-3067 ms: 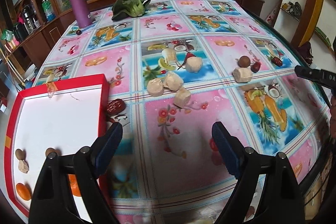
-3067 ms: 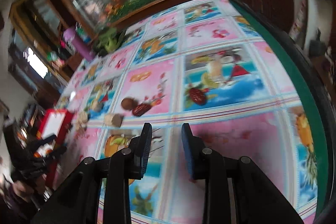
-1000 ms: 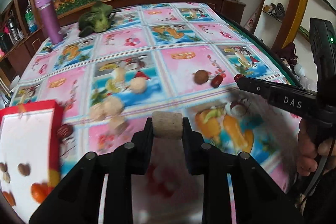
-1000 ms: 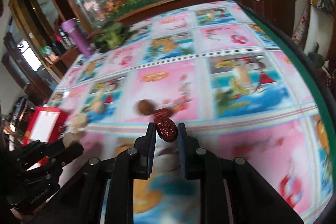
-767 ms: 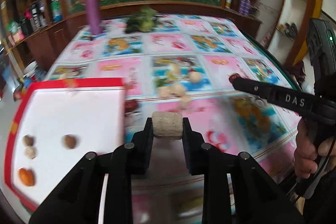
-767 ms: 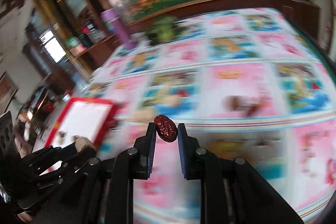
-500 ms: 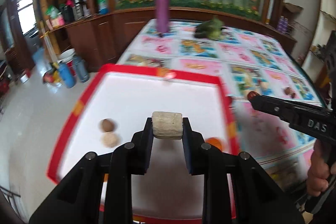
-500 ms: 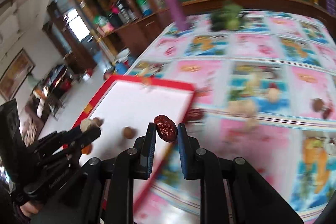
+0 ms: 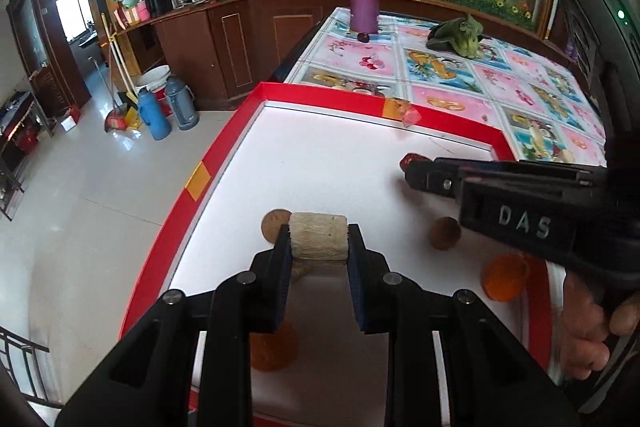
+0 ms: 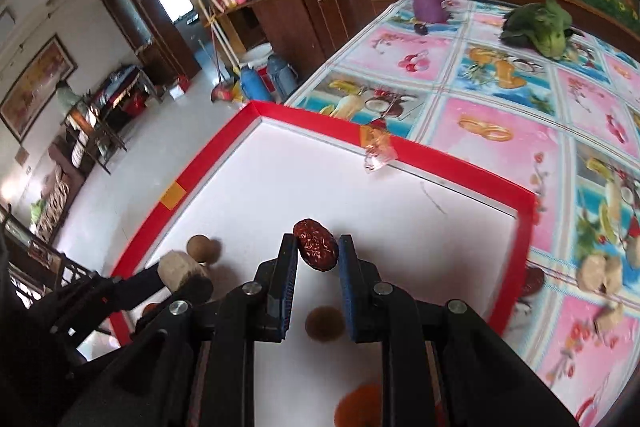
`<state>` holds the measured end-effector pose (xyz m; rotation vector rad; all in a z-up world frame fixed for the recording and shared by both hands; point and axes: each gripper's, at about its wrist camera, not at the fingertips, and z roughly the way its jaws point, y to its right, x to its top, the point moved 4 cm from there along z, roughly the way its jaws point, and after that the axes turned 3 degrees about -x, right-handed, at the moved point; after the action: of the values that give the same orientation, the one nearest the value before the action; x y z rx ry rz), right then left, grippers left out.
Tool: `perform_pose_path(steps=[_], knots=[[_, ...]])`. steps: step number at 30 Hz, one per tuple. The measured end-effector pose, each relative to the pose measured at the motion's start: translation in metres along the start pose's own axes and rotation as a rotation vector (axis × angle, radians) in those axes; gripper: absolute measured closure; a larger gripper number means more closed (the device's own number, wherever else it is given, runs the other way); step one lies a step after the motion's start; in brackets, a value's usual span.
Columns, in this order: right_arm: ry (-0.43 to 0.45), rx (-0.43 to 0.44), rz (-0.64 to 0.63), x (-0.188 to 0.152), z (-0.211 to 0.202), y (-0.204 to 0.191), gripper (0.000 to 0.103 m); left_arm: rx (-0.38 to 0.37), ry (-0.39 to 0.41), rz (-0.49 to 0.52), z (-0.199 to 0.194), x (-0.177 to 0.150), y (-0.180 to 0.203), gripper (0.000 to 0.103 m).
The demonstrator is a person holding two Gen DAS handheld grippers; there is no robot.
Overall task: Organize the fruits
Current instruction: 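Carry the beige chunk and red date into the tray and open both tools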
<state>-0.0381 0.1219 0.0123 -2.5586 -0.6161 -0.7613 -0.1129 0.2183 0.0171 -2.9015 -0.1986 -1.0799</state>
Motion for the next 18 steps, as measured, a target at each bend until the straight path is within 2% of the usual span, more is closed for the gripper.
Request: perform_pose_path(steps=[8, 15, 18], knots=[[-0.061, -0.037, -0.018, 0.0, 0.02, 0.003, 0.083, 0.078, -0.009, -0.012, 0.014, 0.005, -0.012, 0.075], [-0.061, -0.03, -0.007, -0.003, 0.009, 0.009, 0.083, 0.113, -0.026, -0.013, 0.013, 0.004, -0.01, 0.075], [-0.042, -0.024, 0.003, -0.004, -0.002, 0.014, 0.082, 0.129, -0.023, -0.013, 0.007, 0.004, -0.007, 0.068]])
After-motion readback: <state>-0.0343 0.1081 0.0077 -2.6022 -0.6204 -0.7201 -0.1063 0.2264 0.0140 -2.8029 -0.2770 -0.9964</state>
